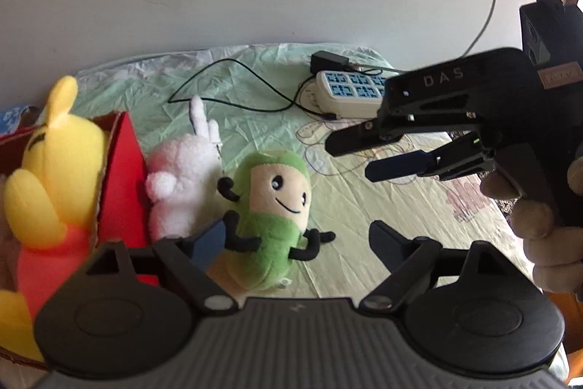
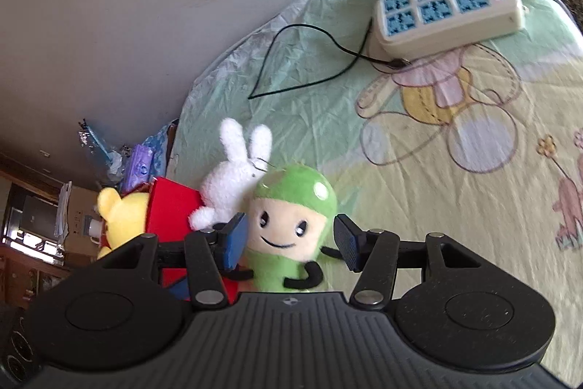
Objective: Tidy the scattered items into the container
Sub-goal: 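Move the right gripper down to the second white plush bunny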
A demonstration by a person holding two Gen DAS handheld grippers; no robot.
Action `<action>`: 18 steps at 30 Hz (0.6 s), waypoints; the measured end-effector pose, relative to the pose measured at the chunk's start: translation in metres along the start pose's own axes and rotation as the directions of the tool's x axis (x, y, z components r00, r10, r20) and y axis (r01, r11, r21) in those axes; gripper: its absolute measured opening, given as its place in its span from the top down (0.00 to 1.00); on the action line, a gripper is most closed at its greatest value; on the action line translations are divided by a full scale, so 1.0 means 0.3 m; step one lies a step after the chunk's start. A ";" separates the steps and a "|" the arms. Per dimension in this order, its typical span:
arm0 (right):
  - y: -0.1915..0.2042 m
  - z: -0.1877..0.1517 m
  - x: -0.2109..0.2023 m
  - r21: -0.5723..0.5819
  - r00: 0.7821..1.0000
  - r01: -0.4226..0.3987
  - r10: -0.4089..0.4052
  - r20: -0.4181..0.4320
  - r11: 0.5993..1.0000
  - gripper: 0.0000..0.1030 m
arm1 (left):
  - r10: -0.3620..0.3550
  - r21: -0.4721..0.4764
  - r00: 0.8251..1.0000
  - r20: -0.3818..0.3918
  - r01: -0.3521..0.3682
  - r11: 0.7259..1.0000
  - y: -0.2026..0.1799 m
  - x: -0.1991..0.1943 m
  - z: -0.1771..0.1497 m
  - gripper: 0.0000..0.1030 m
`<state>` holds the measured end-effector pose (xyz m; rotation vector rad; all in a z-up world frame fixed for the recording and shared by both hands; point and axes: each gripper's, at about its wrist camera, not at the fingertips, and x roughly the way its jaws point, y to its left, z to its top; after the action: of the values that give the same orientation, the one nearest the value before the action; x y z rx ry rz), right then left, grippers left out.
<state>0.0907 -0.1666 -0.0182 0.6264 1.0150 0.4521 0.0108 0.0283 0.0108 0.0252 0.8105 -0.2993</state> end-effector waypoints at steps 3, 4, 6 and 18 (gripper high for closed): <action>0.076 0.060 0.063 -0.079 1.000 -0.004 0.001 -0.030 0.997 0.40 | 0.019 -0.011 1.000 0.013 -0.019 1.000 0.012 0.014 0.017 0.13; 0.102 0.076 0.087 -0.114 0.999 -0.003 -0.002 -0.041 0.994 0.40 | 0.024 -0.018 1.000 0.014 -0.024 1.000 0.019 0.019 0.021 0.13; 0.151 0.102 0.143 -0.171 0.997 -0.014 0.000 -0.080 0.985 0.39 | 0.037 -0.038 0.999 0.014 -0.036 0.999 0.031 0.032 0.025 0.12; 0.239 0.189 0.393 -0.267 0.973 -0.015 -0.047 -0.226 0.964 0.35 | 0.098 -0.083 0.995 0.007 -0.097 0.992 0.086 0.033 0.026 0.10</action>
<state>0.1909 -0.0563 -0.0237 0.3268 1.1542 0.6469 0.0297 0.0494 0.0067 -0.0140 0.8075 -0.1737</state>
